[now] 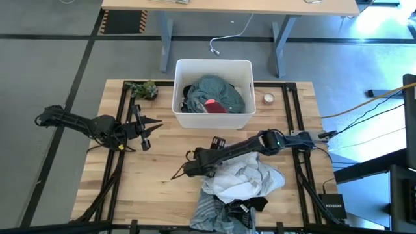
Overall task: Sort clothes
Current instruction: Put the red sock into the white laundry bin
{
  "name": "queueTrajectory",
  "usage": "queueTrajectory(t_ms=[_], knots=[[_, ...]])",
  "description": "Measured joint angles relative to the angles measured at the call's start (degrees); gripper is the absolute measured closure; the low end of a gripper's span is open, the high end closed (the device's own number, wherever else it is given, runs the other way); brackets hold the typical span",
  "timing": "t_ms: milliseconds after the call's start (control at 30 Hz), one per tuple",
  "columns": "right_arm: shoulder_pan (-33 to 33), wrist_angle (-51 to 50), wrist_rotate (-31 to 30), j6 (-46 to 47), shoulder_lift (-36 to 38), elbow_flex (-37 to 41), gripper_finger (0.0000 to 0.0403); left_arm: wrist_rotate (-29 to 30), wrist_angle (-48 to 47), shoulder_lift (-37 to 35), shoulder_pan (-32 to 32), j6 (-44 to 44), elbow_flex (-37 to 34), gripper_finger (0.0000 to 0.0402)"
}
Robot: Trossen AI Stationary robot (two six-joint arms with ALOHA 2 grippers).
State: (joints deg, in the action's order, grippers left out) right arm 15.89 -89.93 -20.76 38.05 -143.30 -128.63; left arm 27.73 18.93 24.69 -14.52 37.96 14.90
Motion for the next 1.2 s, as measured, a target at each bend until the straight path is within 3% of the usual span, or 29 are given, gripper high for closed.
queueTrajectory(t_ms=[267,533,700,967,1200], knots=[[2.26,0.03,0.41,5.25,6.71,8.45,0.0183,0.01,-0.28,0.00,0.01,-0.04,0.00,0.0345],[2.55,-0.02,-1.97,14.95,20.60,25.97,0.0183,0.01,-0.39,0.01,0.00,-1.14,0.00,0.0345],[2.67,9.35,-2.37,15.91,26.37,34.21,0.0183,0.01,-0.37,0.01,0.01,-1.22,0.00,0.0345],[3.06,35.08,-2.66,4.28,26.27,34.63,0.0183,0.02,-0.34,0.00,0.00,-1.55,0.00,0.0345],[0.49,30.87,-1.82,4.18,21.08,34.70,0.0183,0.02,-0.36,0.02,0.02,-1.67,0.00,0.0345]])
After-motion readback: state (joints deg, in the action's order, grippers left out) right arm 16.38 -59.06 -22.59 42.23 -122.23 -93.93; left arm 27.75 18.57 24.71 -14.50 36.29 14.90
